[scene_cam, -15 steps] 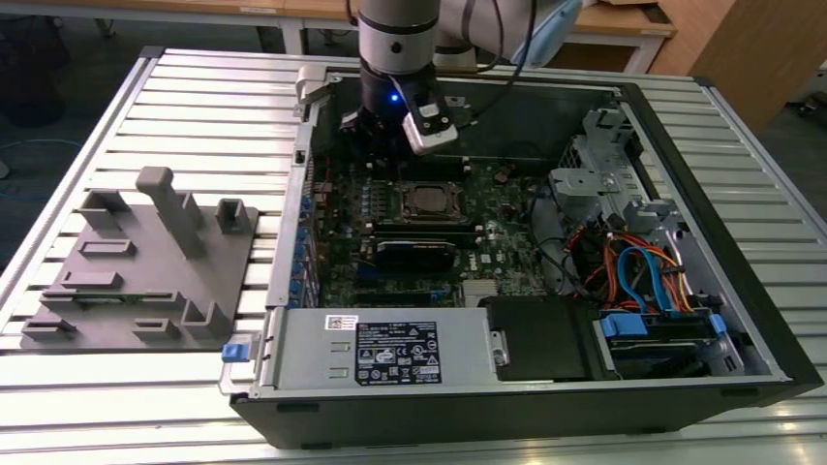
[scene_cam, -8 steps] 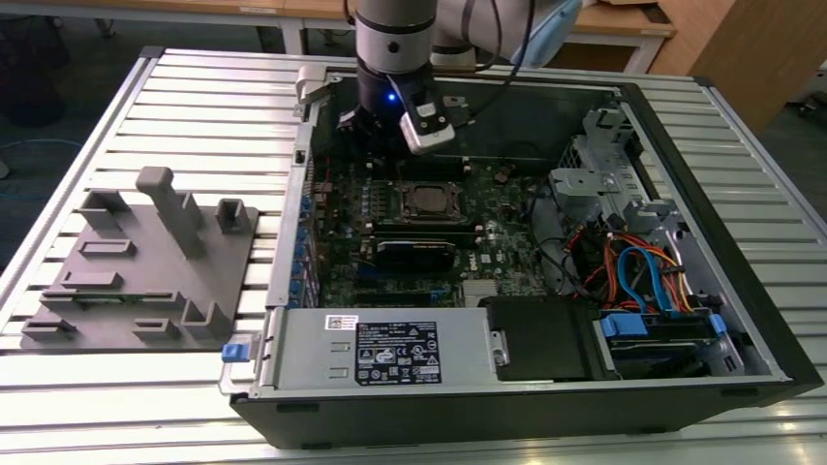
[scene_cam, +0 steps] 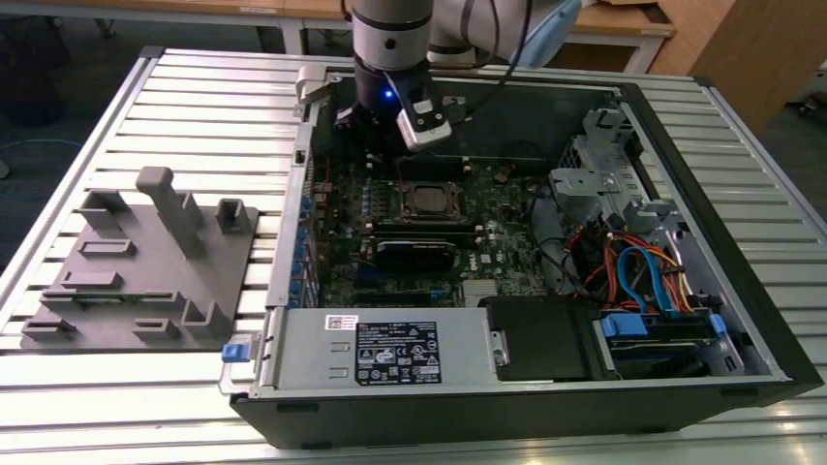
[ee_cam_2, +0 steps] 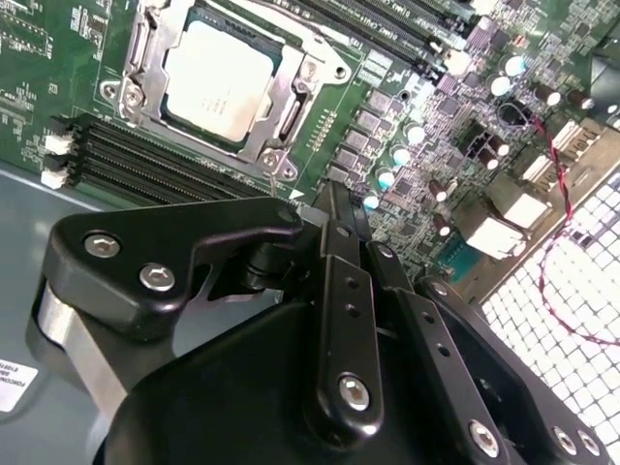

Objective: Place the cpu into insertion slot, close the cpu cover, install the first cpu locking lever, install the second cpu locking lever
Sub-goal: 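Install the first cpu locking lever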

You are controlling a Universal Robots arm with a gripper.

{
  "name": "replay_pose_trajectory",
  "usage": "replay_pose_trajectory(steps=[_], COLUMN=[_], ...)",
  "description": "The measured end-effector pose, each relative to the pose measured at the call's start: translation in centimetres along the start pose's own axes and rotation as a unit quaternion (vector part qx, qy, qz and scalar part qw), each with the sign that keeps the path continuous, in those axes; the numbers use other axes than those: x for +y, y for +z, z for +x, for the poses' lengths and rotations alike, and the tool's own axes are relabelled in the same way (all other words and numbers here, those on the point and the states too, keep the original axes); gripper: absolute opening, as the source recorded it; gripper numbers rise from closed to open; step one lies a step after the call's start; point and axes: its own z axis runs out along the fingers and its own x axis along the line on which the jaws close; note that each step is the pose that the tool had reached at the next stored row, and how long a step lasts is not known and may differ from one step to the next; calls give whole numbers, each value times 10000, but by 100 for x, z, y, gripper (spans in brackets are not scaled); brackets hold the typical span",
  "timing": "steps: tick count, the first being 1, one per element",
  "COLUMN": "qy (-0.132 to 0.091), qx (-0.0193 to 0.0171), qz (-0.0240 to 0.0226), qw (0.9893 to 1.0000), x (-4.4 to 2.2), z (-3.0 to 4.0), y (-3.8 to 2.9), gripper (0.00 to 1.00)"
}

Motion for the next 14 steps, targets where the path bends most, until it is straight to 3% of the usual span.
replay_pose_trajectory(steps=[8, 14], qy=[-3, -9], qx=[1, 2], qz=[-13, -14], qw=[10000, 10000], x=[81, 118], z=[14, 21], y=[1, -36], gripper=[10, 10])
